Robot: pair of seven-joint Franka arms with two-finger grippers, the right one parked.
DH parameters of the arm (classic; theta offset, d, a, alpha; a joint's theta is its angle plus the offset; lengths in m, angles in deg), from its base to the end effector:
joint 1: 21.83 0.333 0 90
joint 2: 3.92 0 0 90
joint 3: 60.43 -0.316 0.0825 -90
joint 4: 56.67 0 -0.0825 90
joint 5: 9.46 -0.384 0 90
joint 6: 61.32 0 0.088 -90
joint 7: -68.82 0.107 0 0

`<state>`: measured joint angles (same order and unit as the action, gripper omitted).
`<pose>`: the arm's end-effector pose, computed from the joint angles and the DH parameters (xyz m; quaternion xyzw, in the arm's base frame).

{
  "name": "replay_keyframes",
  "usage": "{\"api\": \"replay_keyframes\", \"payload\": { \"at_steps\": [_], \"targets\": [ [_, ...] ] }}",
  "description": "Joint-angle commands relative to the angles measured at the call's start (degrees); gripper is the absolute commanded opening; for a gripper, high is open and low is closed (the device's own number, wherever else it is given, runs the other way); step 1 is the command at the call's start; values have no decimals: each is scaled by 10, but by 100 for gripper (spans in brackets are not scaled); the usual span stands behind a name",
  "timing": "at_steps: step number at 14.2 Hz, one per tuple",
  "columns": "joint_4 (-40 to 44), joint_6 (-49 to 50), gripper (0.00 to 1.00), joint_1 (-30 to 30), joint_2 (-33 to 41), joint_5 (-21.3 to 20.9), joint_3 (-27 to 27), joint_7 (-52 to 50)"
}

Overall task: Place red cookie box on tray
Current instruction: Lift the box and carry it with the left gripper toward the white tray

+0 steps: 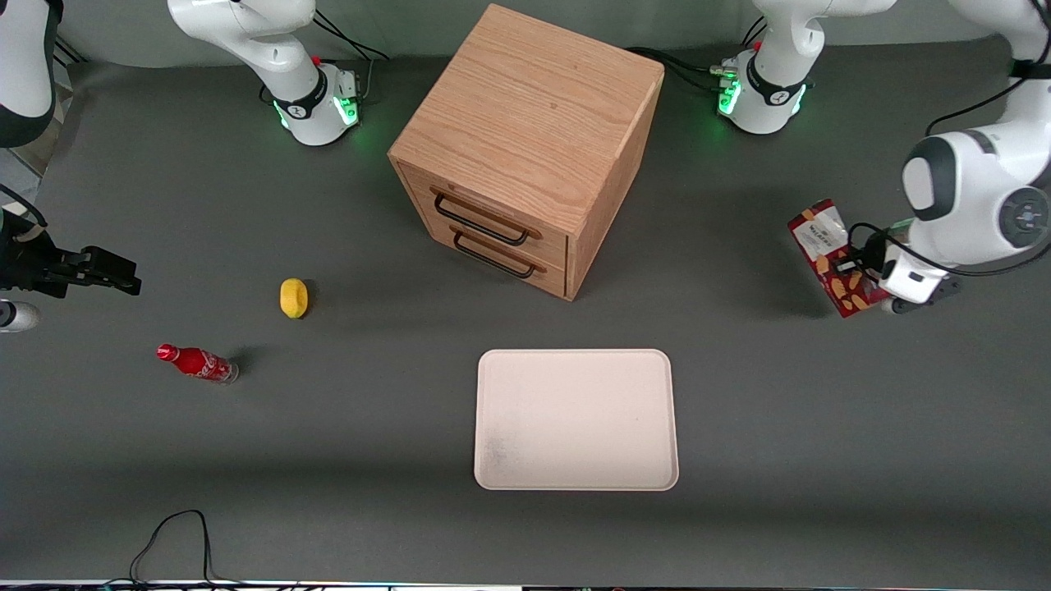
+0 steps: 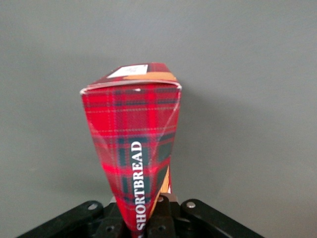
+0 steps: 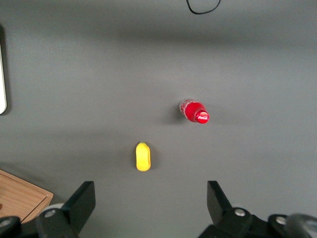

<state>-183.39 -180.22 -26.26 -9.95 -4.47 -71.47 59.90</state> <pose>0.5103 0.0545 0.3146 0.9796 0.1599 -0.1197 0.0229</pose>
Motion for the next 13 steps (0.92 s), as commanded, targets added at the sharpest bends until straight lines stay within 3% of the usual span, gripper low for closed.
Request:
{"api": "replay_keyframes", "payload": {
  "at_steps": [1,5,13],
  "targets": [
    [117,86,0,-21,-9,-4,9,31],
    [325,186,0,-62,-92,-2,25,43],
    [661,275,0,-167,-310,36,26,34]
  ]
}}
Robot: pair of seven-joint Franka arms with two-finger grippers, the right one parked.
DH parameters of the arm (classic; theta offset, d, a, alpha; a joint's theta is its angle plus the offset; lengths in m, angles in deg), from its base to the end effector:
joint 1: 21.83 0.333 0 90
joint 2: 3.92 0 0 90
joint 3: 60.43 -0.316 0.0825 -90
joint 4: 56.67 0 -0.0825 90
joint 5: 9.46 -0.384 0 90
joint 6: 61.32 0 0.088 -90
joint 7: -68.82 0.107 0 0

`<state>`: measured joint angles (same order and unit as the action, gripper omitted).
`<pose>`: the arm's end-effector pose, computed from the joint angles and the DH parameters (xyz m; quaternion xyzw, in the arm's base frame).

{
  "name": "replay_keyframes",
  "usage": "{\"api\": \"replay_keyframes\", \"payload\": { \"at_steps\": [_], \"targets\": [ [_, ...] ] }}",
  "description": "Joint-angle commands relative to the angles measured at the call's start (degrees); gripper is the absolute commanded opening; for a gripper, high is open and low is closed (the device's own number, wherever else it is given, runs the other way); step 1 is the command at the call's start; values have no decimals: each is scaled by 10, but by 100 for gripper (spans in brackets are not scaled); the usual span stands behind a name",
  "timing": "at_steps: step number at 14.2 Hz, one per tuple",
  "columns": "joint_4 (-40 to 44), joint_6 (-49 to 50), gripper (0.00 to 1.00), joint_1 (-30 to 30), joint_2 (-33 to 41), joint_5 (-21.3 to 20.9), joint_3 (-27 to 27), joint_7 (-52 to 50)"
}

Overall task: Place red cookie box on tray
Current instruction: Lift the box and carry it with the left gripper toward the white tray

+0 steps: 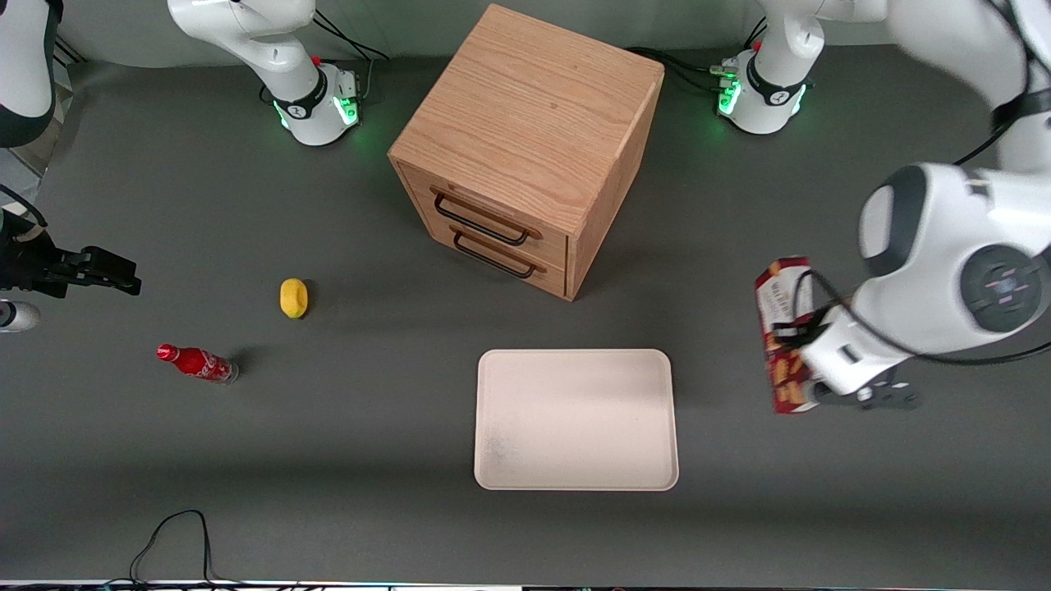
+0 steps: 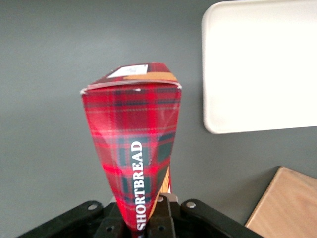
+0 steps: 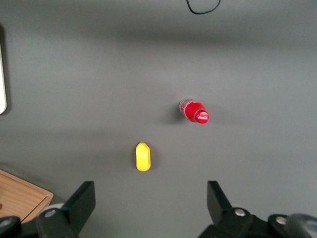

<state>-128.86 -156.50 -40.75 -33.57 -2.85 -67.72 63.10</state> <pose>0.6747 -0.1700 0.4544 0.9969 -0.0495 -0.0593 0.0165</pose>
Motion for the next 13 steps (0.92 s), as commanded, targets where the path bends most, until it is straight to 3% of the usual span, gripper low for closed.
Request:
{"api": "replay_keyframes", "payload": {
  "at_steps": [1,6,10,13],
  "targets": [
    [125,30,0,-30,-90,32,-11,2],
    [122,-78,0,-76,-165,37,-4,-65],
    [63,-201,0,-90,-195,33,-4,-64],
    [57,-213,0,-90,-212,32,-4,-69]
  ]
}}
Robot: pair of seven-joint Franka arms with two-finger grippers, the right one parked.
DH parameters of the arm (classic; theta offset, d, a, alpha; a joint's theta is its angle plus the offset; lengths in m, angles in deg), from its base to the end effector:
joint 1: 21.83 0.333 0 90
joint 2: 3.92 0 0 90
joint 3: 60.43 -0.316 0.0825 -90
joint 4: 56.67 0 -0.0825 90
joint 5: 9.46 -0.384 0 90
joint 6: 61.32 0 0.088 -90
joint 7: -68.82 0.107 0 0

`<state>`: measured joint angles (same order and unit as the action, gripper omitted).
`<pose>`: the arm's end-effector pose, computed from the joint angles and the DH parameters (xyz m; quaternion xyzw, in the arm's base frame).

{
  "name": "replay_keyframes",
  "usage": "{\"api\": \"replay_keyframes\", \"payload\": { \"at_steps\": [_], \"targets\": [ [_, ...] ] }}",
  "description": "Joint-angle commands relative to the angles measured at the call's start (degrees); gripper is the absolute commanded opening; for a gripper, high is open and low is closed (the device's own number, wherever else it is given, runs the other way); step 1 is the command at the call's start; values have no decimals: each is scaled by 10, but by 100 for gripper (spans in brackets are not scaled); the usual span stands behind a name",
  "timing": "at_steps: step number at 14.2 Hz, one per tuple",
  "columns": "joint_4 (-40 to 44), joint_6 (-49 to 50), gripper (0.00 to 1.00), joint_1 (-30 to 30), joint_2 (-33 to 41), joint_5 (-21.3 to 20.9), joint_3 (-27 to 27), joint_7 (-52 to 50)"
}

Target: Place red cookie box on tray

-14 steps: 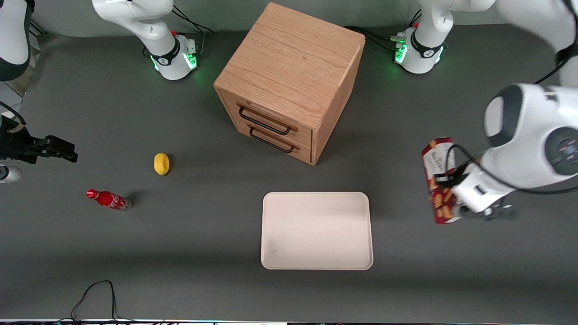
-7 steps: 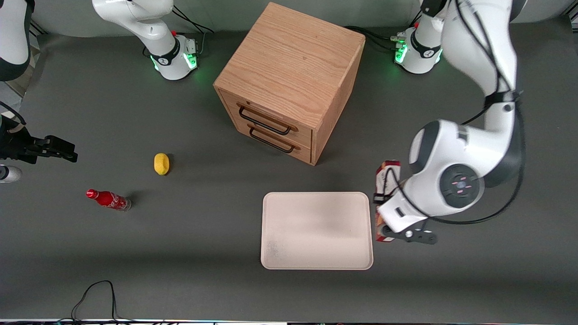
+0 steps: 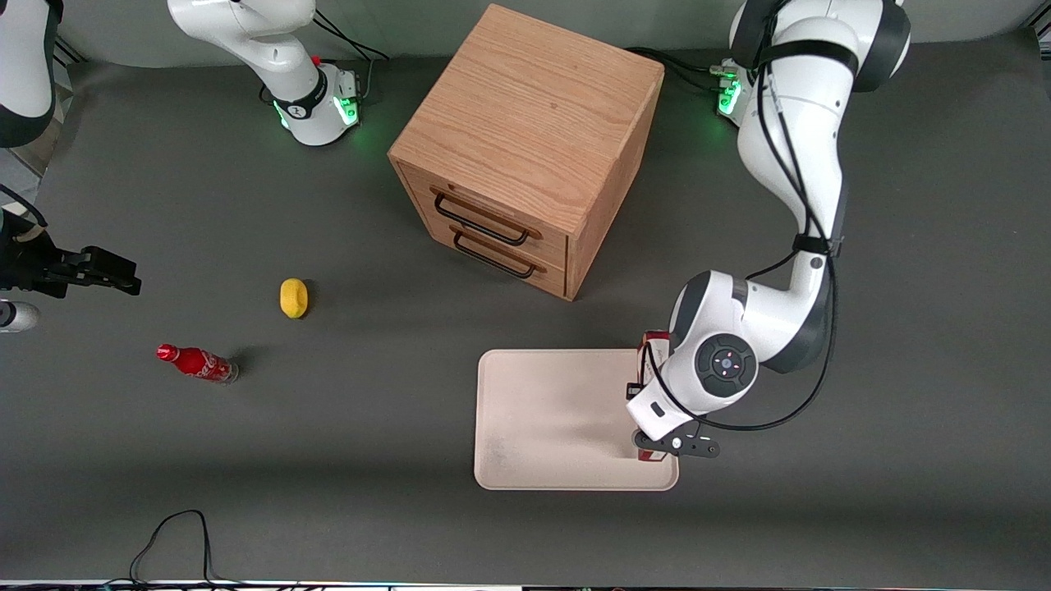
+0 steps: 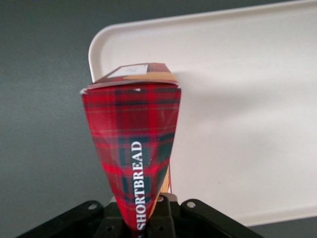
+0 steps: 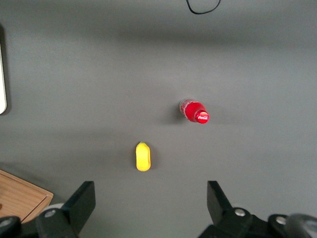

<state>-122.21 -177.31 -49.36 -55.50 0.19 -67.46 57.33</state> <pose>0.7022 -0.3029 0.2574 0.9976 -0.0638 -0.0141 0.0243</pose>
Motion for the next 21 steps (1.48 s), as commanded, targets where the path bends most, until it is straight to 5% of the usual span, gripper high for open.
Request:
{"api": "replay_keyframes", "payload": {
  "at_steps": [1,3,4,8,12,17,21],
  "targets": [
    [-10,-5,0,-4,5,4,-6,-13],
    [-10,-15,5,-4,-2,5,-6,-43],
    [-13,-29,99,-5,-1,-2,-7,-35],
    [-33,-34,100,-2,47,-3,-7,-36],
    [-170,-13,100,38,209,-5,-7,-35],
    [-230,174,100,120,371,-9,-6,45],
    [-341,212,100,196,524,-93,43,81]
  ]
}}
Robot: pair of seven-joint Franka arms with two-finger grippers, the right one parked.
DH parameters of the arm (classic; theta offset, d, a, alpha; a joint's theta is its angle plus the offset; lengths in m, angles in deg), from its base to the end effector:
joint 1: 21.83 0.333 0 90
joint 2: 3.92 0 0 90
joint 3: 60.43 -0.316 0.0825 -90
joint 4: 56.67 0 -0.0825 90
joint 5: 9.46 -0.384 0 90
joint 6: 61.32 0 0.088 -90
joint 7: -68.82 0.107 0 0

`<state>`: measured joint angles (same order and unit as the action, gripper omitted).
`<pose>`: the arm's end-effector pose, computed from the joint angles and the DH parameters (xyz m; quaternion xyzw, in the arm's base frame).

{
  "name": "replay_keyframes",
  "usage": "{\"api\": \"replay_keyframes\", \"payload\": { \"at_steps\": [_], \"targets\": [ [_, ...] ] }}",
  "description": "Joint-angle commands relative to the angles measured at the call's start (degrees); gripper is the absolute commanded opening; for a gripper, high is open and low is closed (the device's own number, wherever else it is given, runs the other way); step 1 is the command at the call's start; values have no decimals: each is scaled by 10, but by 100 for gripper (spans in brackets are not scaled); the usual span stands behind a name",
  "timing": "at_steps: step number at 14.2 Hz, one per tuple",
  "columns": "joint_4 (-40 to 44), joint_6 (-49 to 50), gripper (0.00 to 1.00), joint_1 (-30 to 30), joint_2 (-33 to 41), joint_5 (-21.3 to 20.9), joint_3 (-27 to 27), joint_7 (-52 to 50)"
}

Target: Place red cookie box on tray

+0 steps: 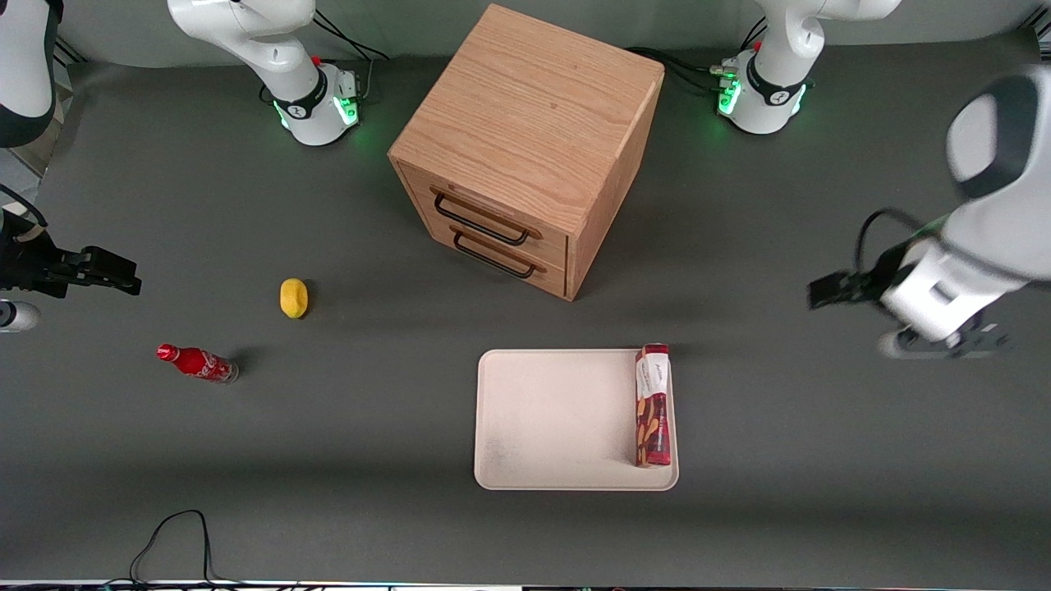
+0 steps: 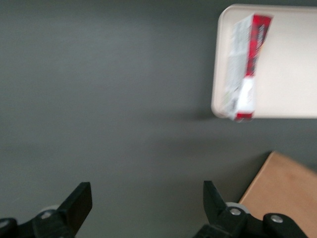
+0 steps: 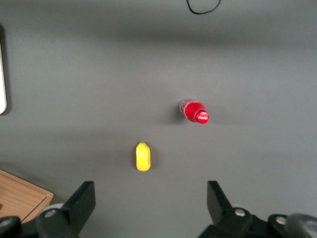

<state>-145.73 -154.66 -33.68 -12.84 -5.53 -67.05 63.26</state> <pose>0.5975 -0.0664 0.5477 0.9989 0.0059 -0.0421 0.0213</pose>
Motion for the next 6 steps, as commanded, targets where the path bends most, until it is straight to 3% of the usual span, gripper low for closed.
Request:
{"api": "replay_keyframes", "payload": {
  "at_steps": [1,6],
  "targets": [
    [-137,-17,100,55,134,-55,45,43],
    [-184,-18,100,89,211,-61,46,64]
  ]
}}
